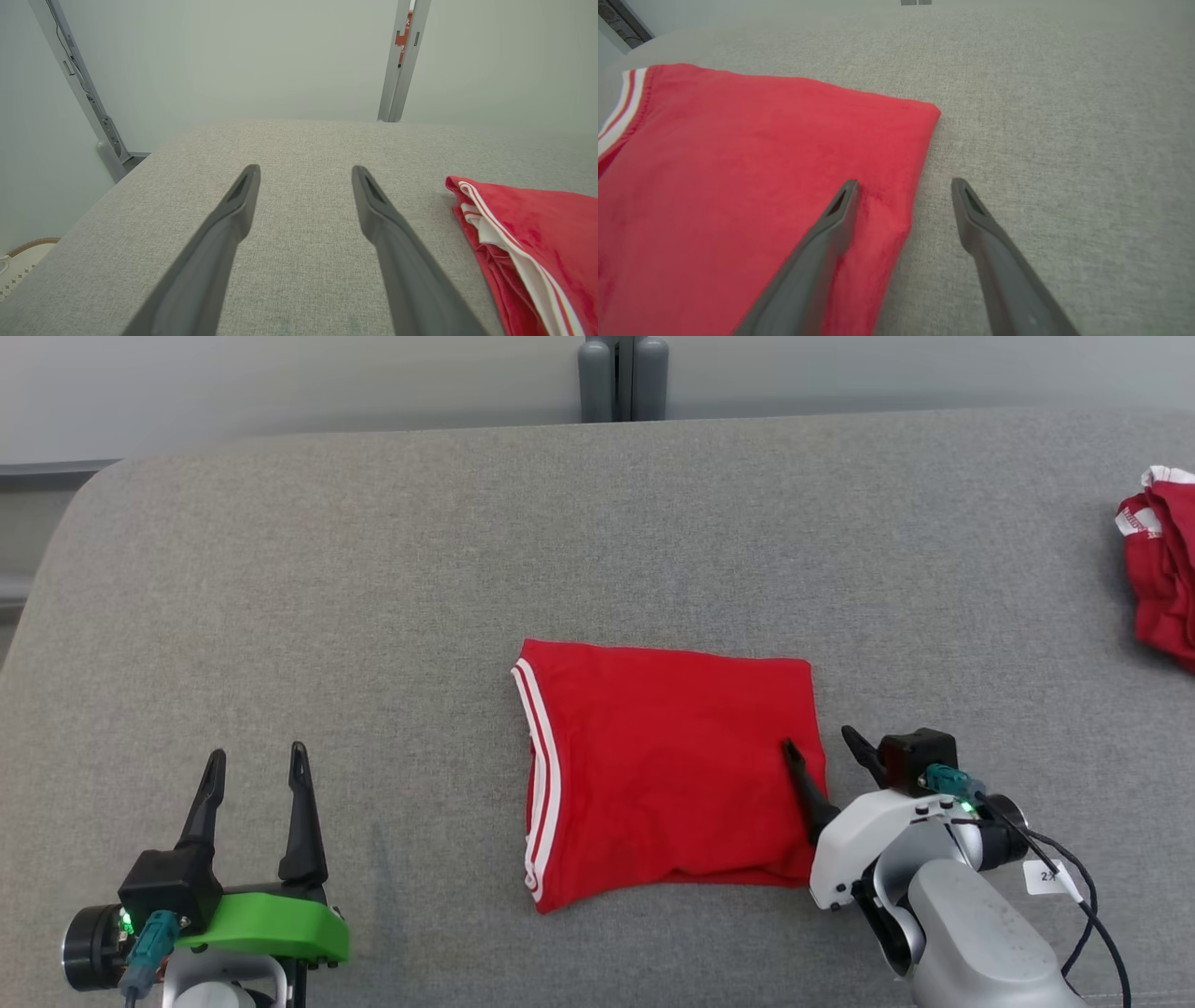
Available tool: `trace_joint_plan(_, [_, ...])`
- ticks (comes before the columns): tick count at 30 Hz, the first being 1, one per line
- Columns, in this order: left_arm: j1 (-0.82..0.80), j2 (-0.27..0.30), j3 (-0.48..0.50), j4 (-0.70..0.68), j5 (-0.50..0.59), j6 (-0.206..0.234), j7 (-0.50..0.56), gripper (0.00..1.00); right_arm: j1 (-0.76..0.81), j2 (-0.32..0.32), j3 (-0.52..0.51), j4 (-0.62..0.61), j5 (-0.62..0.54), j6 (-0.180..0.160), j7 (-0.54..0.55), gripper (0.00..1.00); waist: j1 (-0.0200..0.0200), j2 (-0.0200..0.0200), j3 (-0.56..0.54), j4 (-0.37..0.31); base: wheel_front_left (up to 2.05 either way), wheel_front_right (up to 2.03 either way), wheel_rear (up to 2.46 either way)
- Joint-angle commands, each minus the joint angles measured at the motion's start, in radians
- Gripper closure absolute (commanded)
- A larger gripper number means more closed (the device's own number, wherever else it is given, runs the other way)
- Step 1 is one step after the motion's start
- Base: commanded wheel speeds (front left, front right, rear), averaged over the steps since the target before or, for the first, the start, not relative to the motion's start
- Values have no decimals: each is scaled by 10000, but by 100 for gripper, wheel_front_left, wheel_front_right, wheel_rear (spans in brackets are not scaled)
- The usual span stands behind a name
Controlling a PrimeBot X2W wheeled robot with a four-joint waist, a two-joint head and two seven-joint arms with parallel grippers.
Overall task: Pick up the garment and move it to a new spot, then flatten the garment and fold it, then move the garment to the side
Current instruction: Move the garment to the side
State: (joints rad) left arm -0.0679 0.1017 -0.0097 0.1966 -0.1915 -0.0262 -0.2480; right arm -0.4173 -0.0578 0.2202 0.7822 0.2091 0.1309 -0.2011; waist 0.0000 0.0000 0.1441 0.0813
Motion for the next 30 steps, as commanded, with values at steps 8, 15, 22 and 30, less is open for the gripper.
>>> trace_joint_plan(8, [-406,8,-125,171,-29,-32,-99,0,-327,83,1207,1082,1635,-4,35,7,0,0,237,-8,0,0,0])
trace_joint_plan(15, [-503,-31,-184,259,-75,-4,-145,0,-755,66,2124,1399,2584,-6,-179,100,0,0,328,-36,0,0,0])
trace_joint_plan(22, [-652,-64,-214,179,-117,2,-168,0,-1772,-560,2013,1905,2170,-20,-454,100,0,0,582,-235,0,0,0])
trace_joint_plan(30, [-1010,-35,-278,-187,-33,-28,-164,0,-3306,-2021,2414,1361,1992,-15,-113,100,0,0,1496,-933,0,0,0])
